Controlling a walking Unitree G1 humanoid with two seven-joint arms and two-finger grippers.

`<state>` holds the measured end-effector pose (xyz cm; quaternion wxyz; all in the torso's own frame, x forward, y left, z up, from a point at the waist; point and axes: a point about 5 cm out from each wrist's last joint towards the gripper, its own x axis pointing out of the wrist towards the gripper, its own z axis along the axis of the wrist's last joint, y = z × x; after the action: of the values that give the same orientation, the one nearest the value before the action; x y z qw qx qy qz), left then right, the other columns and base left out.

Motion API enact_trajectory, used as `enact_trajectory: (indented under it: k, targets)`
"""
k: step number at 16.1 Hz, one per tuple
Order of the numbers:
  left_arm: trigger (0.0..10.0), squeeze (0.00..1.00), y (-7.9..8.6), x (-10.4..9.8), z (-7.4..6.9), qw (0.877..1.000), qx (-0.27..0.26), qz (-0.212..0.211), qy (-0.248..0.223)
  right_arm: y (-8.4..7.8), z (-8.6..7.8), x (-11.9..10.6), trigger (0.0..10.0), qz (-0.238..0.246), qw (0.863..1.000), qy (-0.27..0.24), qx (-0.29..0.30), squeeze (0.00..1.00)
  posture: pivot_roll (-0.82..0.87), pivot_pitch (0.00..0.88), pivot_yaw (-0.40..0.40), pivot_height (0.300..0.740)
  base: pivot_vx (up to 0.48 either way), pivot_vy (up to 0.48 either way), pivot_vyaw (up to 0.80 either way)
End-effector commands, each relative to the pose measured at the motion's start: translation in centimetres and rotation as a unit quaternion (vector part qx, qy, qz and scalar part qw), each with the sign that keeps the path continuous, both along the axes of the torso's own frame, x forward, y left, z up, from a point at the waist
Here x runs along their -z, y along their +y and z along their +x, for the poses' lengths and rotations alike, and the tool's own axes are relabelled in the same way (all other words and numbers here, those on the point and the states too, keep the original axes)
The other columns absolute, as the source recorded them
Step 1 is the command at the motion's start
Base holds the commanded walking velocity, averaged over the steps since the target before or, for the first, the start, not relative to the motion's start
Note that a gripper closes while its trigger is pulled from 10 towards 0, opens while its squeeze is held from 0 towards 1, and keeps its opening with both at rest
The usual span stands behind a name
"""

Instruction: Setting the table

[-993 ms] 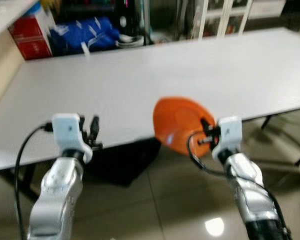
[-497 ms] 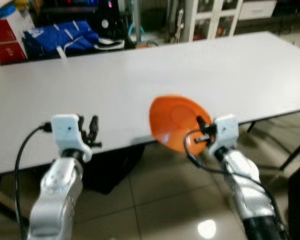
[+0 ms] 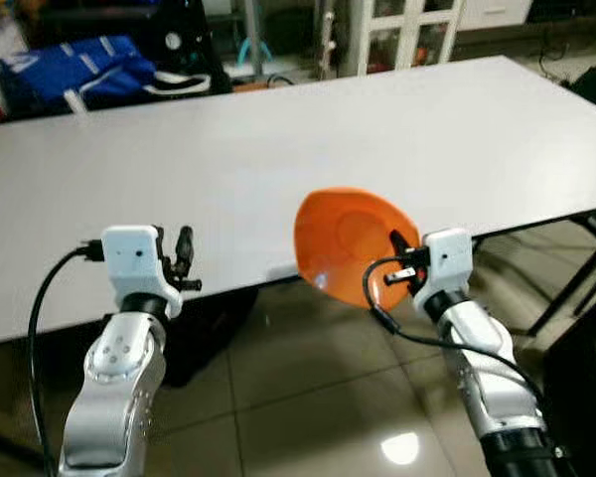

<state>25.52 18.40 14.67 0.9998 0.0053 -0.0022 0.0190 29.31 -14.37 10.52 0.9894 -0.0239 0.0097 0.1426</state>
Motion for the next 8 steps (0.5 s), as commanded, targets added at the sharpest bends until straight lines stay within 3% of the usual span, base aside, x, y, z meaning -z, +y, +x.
enact_trajectory:
  k: [1, 8]
  targets:
    - [10.0, 0.00, 0.2, -0.3, -0.1, 1.000, 0.002, 0.013, -0.007, 0.8, 0.4, -1.4, 0.0, 0.004, 1.000, -0.028, -0.013, 0.00, -0.08, 0.000, 0.069, 0.740, 0.000, 0.000, 0.00]
    - [10.0, 0.00, -0.6, -0.6, 0.0, 0.999, 0.026, 0.027, -0.018, 0.9, 1.8, -4.6, 0.0, 0.007, 0.996, -0.085, -0.011, 0.00, -0.09, 0.000, 0.068, 0.740, 0.468, 0.000, 0.00]
